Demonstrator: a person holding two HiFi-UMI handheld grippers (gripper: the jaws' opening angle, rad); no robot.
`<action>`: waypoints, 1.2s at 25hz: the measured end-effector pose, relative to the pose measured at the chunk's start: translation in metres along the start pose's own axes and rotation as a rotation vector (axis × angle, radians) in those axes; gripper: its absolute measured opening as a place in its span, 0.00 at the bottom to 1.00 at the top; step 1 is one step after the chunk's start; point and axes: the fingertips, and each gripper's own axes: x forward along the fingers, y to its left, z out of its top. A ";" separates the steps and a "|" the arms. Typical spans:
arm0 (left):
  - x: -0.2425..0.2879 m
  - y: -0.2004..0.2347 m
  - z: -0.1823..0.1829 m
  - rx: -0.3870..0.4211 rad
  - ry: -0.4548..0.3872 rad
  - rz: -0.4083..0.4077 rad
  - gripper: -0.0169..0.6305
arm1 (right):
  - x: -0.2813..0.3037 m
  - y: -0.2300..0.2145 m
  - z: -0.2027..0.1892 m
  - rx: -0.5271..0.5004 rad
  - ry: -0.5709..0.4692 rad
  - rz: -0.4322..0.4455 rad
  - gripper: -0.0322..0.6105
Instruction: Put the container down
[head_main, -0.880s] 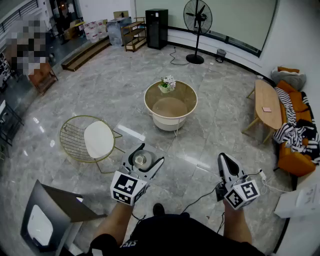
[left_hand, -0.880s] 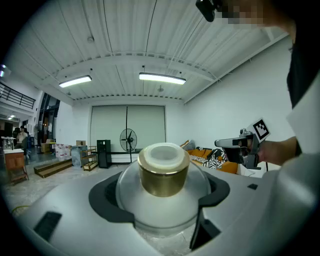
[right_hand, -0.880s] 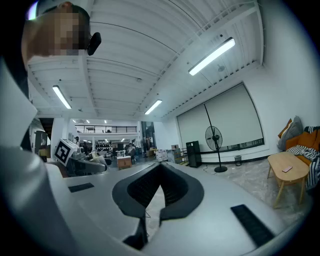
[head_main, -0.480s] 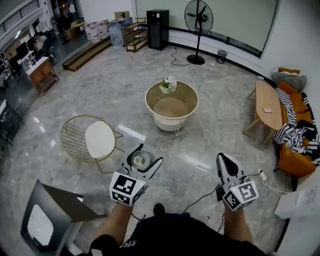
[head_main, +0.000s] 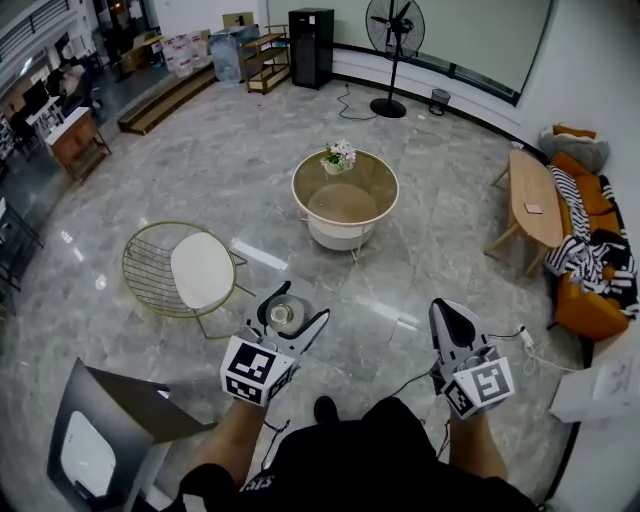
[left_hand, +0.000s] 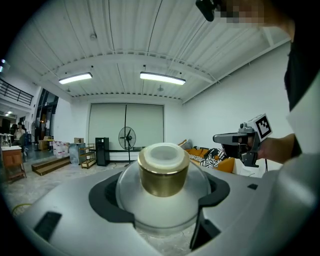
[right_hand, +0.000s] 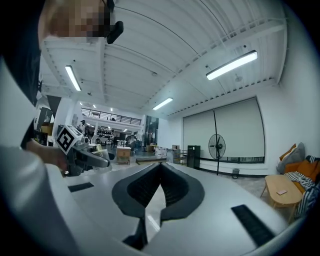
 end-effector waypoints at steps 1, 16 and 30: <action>-0.001 0.002 -0.002 -0.003 0.003 0.000 0.56 | 0.000 0.001 -0.002 0.009 0.003 -0.003 0.07; 0.023 0.033 -0.008 -0.026 0.041 0.035 0.56 | 0.044 -0.023 -0.014 0.084 0.012 0.013 0.07; 0.197 0.056 0.005 -0.050 0.096 0.026 0.56 | 0.138 -0.182 -0.058 0.178 0.042 0.051 0.07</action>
